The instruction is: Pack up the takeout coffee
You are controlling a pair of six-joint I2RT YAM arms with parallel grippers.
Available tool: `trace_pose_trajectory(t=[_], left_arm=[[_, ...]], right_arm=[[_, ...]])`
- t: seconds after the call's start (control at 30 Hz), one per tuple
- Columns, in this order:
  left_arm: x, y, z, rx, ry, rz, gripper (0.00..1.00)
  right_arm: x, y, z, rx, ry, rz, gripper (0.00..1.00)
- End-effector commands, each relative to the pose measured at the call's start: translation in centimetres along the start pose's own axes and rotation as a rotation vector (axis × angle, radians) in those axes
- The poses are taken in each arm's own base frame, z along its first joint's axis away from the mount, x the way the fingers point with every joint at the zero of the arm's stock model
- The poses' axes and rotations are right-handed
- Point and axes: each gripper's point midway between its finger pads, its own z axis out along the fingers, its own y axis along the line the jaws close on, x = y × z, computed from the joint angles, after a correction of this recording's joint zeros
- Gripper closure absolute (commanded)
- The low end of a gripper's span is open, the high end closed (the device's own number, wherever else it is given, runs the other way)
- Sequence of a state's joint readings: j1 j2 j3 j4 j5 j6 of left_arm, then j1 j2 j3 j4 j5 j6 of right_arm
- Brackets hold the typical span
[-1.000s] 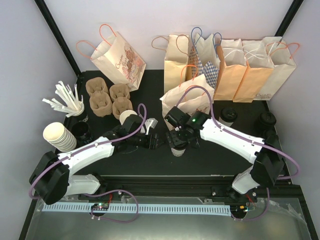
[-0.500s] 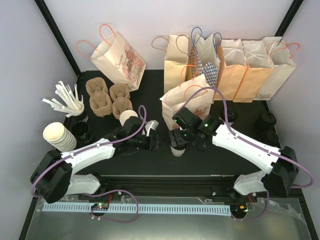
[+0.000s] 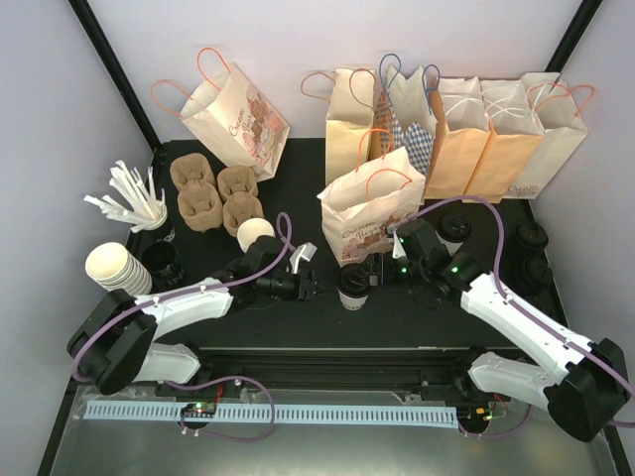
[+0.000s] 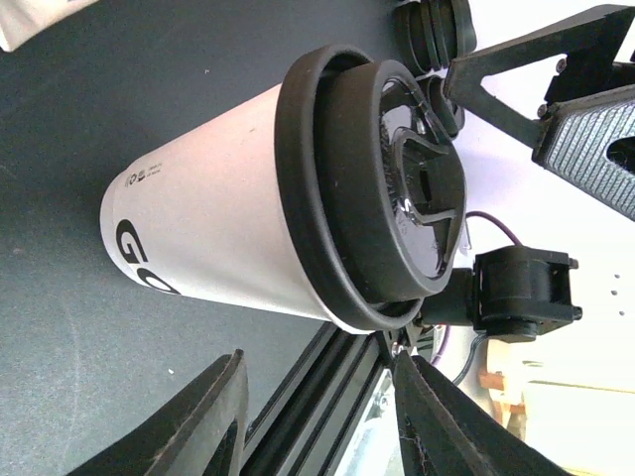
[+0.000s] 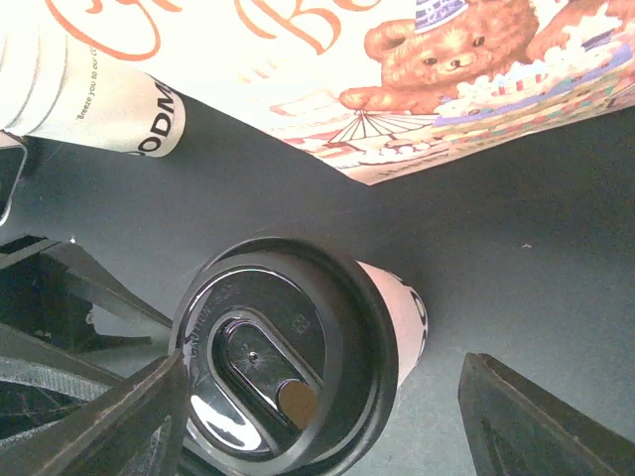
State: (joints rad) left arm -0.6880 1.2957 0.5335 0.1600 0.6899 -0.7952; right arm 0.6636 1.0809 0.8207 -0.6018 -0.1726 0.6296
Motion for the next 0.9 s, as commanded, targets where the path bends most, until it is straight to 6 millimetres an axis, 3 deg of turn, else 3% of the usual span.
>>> trace_pose_trajectory(t=[0.0,0.27,0.5,0.87], left_arm=[[-0.3,-0.8,0.3,0.064,0.006,-0.011,0.57],[-0.6,-1.0,0.6,0.081,0.005,-0.010,0.57],[-0.7,-1.3,0.8,0.098,0.004,-0.012,0.57],[-0.8,-0.5,1.7,0.098,0.019,-0.025,0.59]], right_arm=[[-1.1,1.2,0.0,-0.097,-0.043,-0.012,0.26],[-1.4,1.2,0.8,-0.113,-0.020,-0.042,0.32],[-0.1,0.6,2.1,-0.097,0.062,-0.066,0.33],[1.4,0.2,1.7,-0.102,0.091,-0.105,0.34]])
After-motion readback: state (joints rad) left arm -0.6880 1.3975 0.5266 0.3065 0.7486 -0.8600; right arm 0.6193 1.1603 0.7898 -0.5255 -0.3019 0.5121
